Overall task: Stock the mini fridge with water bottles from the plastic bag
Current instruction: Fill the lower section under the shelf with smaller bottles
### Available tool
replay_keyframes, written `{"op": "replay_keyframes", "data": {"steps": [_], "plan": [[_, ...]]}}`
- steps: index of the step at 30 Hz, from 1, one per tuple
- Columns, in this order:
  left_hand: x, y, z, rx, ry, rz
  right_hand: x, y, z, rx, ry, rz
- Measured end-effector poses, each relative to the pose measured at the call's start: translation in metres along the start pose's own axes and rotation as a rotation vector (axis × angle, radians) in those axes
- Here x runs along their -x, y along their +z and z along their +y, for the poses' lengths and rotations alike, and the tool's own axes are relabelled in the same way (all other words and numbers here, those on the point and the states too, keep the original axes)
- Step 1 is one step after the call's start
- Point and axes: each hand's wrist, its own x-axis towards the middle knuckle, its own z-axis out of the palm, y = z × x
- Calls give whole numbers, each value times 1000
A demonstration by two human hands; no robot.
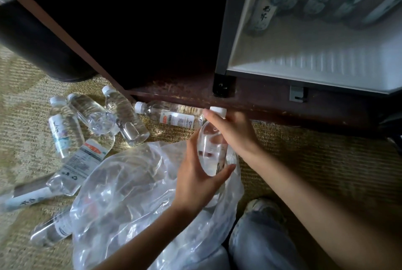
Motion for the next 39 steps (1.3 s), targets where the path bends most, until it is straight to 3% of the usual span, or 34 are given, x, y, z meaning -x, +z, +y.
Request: {"op": "replay_keyframes", "data": {"steps": [5, 8, 14, 20, 28, 34, 39], "plan": [[-6, 2, 11, -23, -95, 29, -9, -3, 1, 100, 179, -4], [-9, 2, 19, 114, -138, -12, -9, -8, -3, -60, 233, -31], [-18, 8, 30, 466, -240, -134, 1, -19, -4, -299, 226, -89], [-30, 20, 52, 556, -224, -162, 4, -45, -8, -396, 198, -42], [-64, 45, 92, 546, -43, -144, 1, -93, -34, -417, -3, 28], [-93, 55, 123, 521, 155, -148, -3, -123, -55, -309, -194, 69], [-122, 57, 131, 421, 309, -36, -13, -128, -63, -150, -310, 131]]}}
